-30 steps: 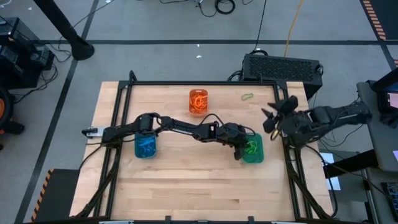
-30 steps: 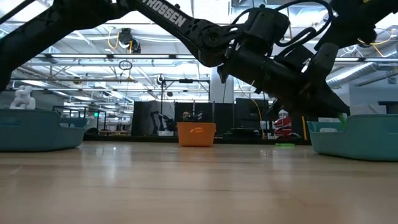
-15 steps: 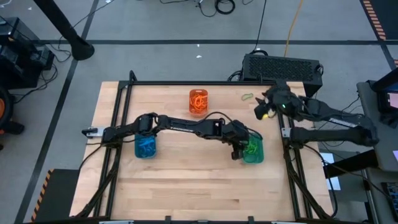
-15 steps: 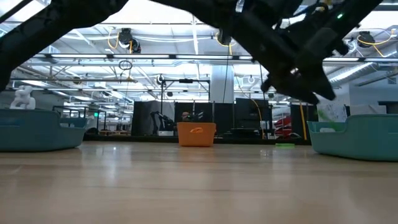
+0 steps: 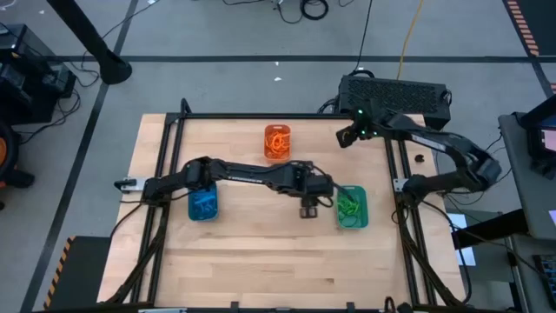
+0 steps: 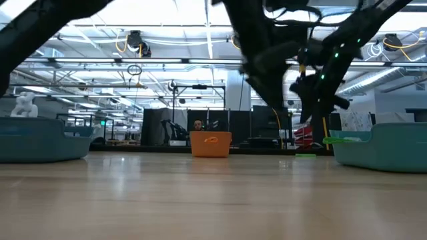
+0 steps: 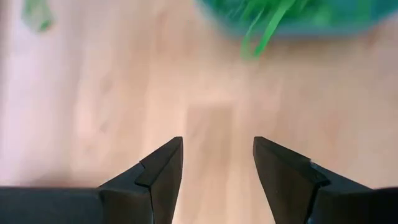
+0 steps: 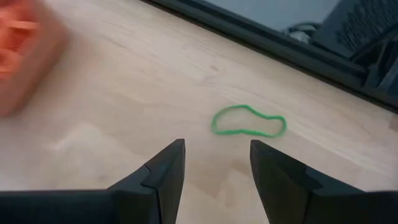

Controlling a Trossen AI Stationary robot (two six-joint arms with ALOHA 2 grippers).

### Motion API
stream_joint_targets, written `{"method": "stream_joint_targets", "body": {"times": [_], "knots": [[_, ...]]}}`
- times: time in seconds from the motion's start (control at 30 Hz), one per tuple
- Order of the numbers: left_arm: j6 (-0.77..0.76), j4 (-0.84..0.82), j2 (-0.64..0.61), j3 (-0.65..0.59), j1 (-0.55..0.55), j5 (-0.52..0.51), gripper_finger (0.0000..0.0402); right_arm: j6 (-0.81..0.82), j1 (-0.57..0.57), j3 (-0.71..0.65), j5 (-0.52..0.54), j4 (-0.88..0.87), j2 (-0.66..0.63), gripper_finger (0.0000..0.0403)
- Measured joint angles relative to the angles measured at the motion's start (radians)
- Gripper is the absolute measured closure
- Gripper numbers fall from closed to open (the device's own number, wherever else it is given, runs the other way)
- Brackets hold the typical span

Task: Sort rubber bands into baskets
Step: Put the green rubber band into the green bin

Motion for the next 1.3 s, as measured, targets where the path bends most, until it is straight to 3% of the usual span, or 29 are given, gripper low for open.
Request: {"method": "stream_joint_targets", "body": {"times": [0.17, 0.3, 0.4, 0.63, 0.87, 1.07, 1.3], "knots": [[-0.014, -0.146, -0.083, -0.071, -0.037, -0.134, 0.0198, 0.000, -0.044, 0.000, 0.007, 0.061, 0.138, 0.0230], [-0.069, -0.169, -0.185, -0.206, -0.047, -0.194, 0.0198, 0.000, -0.068, 0.000, 0.006, 0.083, 0.236, 0.0230], [-0.140, -0.121, -0.275, -0.358, -0.040, -0.214, 0.0198, 0.001, -0.080, 0.000, 0.008, 0.141, 0.296, 0.0230], [-0.222, 0.182, -0.442, -0.650, -0.056, -0.210, 0.0198, 0.029, -0.088, 0.003, 0.001, 0.214, 0.391, 0.0231], [-0.222, 0.245, -0.463, -0.688, -0.081, -0.211, 0.0198, 0.031, -0.086, 0.033, -0.002, 0.195, 0.425, 0.0271], [-0.213, 0.244, -0.463, -0.689, -0.102, -0.214, 0.0198, -0.001, -0.078, 0.035, -0.062, 0.146, 0.420, 0.0385], [-0.194, 0.249, -0.463, -0.689, -0.102, -0.218, 0.0198, -0.004, -0.008, 0.028, -0.131, 0.089, 0.321, 0.0401]]}}
